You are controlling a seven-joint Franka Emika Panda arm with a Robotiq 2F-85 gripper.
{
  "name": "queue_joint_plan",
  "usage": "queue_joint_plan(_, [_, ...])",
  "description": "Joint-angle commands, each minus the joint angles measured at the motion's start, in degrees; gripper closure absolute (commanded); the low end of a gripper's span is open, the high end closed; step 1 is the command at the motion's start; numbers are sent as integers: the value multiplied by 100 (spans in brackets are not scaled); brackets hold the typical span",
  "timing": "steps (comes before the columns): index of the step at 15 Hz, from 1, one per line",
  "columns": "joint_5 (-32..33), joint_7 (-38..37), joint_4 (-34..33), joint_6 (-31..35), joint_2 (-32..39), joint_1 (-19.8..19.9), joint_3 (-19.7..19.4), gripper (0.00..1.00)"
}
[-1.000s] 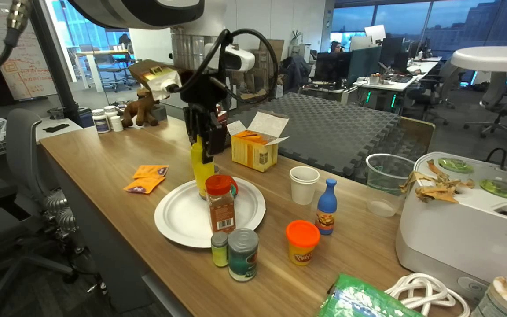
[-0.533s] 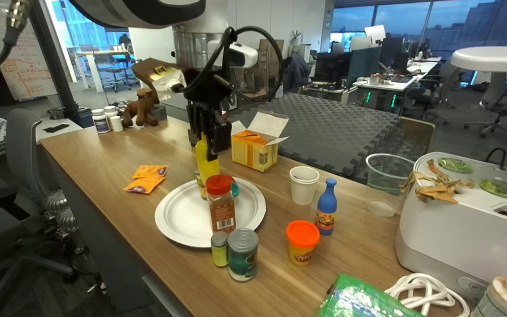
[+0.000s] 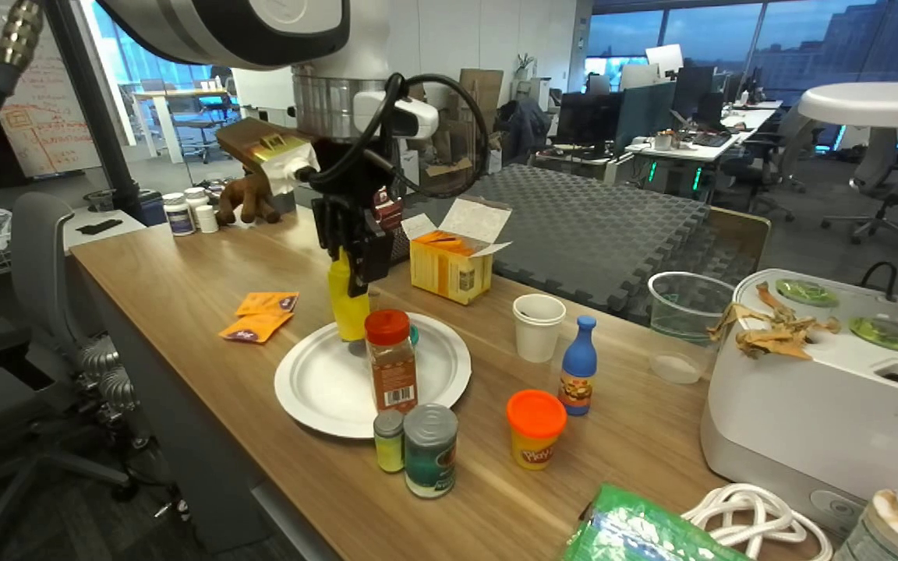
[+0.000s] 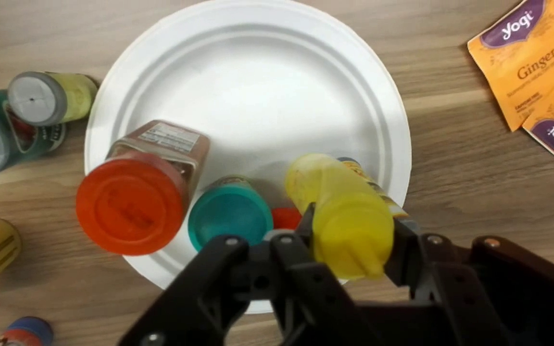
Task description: Put the containers and strawberry plush toy on the white plate
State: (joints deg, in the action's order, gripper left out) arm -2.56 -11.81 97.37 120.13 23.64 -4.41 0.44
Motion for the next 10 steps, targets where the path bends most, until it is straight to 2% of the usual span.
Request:
queue_joint_plan(1, [67,74,280,101,-175,28,-12,87])
queue_joint_plan(10, [-111,499,354,135,14,238,20,85])
